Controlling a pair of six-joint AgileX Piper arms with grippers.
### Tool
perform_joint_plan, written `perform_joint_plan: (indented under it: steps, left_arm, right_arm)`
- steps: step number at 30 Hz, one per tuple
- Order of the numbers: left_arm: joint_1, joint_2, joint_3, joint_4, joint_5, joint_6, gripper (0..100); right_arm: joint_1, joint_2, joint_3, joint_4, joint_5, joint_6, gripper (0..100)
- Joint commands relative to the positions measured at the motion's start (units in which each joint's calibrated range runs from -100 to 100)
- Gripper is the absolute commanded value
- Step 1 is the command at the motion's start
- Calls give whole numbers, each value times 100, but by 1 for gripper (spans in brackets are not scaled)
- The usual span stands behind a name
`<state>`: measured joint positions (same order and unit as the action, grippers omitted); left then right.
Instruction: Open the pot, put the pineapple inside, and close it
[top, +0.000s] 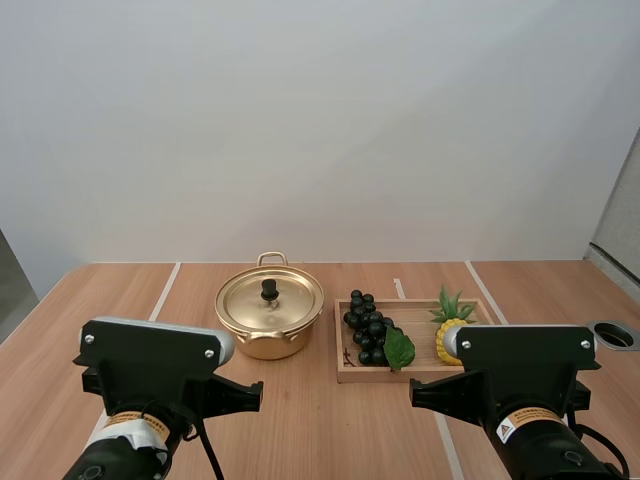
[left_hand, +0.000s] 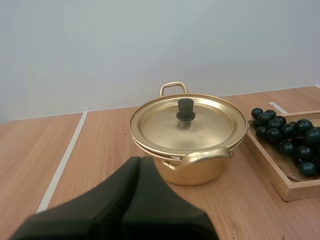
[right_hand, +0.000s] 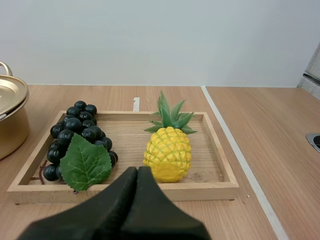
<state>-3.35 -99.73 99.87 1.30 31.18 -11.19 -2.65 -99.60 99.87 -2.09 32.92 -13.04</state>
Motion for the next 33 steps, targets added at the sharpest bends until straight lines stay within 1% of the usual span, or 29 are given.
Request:
perform_joint_plan:
  steps: [1,3,10,17,19,21,23,27,28,30,31,33]
  left_arm:
    - [-23,-27,13,-50,-173,20,0]
    - [-23,-27,13,71,-173,20,0]
    - [-23,-27,13,71,-173,20,0]
    - [-23,-27,13,19,-189,20,0]
    - [-23,-27,13,19,-524,20,0]
    - [-23,-27,13,96,-1645,99,0]
    - [-23,-27,13,249,-3226,189,0]
    - [-23,-27,13,254,-6212,204,0]
    - [-23,-27,13,236,-6721,204,0]
    - [-23,-27,13,226,-7432,194,0]
    - [-23,-27,-45,214,-7513,194,0]
    - [-23,-27,-357,139,-7407,194,0]
  right_arm:
    - [-21,-40,13,100,-118,41,0]
    - [-21,-40,13,100,-118,41,0]
    - [-21,-40,13,96,-190,41,0]
    - [-21,-40,13,85,-862,41,0]
    - [-21,-40,13,-107,-1334,41,0]
    - [-21,-40,13,-502,-2374,41,0]
    - [-21,-40,13,-808,-3560,41,0]
    - [-21,-40,13,-868,-6319,31,0]
    - [-21,-40,13,-868,-6991,31,0]
    - [-21,-40,13,-806,-8133,31,0]
    - [-21,-40,13,-684,-8643,31,0]
    - [-21,-40,-81,-387,-9148,-107,0]
